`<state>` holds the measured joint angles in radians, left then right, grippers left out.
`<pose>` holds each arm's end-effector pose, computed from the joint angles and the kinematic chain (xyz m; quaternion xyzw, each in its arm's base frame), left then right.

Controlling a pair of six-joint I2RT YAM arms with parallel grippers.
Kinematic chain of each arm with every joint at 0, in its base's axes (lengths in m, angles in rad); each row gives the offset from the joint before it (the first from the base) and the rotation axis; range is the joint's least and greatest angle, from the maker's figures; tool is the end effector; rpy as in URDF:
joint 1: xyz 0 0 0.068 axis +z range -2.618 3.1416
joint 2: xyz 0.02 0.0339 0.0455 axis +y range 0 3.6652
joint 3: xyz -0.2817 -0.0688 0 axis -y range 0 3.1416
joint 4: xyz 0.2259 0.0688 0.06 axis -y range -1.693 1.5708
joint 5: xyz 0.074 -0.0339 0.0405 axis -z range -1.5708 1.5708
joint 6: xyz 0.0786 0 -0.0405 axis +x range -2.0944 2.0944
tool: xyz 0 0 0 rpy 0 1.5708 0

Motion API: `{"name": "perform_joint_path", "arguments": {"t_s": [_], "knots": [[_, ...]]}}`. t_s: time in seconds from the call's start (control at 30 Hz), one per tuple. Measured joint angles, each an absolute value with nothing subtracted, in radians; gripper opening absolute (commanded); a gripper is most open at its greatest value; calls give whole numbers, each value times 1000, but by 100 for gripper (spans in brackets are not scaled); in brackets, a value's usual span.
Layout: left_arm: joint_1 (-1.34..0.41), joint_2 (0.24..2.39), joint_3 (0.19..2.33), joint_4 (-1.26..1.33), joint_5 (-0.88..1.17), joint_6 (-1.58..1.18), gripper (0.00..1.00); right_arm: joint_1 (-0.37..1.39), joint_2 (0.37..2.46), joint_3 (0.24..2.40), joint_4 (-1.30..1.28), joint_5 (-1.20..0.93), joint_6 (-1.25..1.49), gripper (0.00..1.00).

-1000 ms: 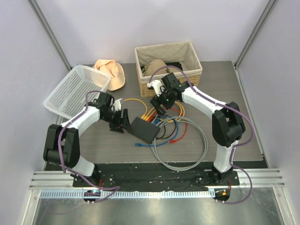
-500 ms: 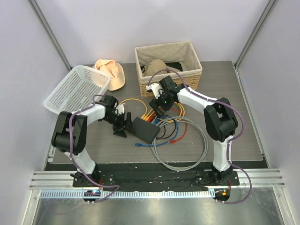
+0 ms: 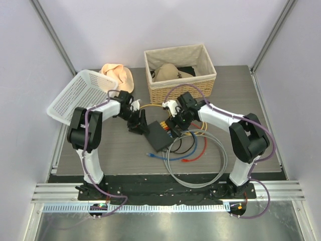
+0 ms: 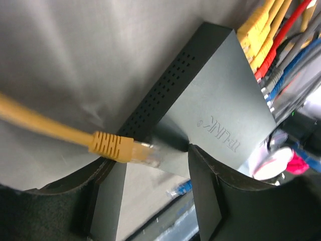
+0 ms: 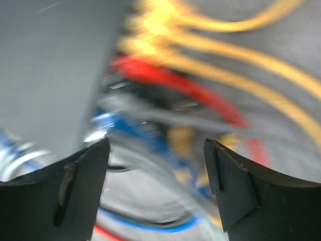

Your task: Pull the plug from the switch port

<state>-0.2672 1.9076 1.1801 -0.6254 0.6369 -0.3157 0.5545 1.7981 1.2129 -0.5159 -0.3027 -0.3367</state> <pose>0.3266 -0.1379 0.1400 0.0111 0.9446 -0.3278 0.0095 0.3043 0.2160 0.1803 -0.4460 0.8524 0.1708 0.2127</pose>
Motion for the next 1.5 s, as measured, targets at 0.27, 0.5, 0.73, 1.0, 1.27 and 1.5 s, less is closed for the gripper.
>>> {"name": "perform_joint_path", "arguments": {"t_s": [0.27, 0.5, 0.73, 1.0, 1.27, 1.5], "knots": [[-252, 1993, 1347, -614, 582, -331, 57, 614, 1822, 1288, -613, -284, -362, 86], [-220, 1796, 1238, -640, 575, -307, 67, 614, 1778, 1441, -694, -275, -501, 88], [-216, 1677, 1091, -606, 586, -352, 64, 625, 1700, 1345, -750, -296, -590, 70], [-216, 1779, 1039, -571, 581, -394, 25, 706, 1700, 1296, -839, -342, -649, 40], [-216, 2014, 1264, -604, 634, -382, 4, 798, 1803, 1348, -827, -387, -640, 31], [-207, 2076, 1373, -627, 631, -357, 2, 834, 2004, 1495, -784, -363, -573, 30]]}}
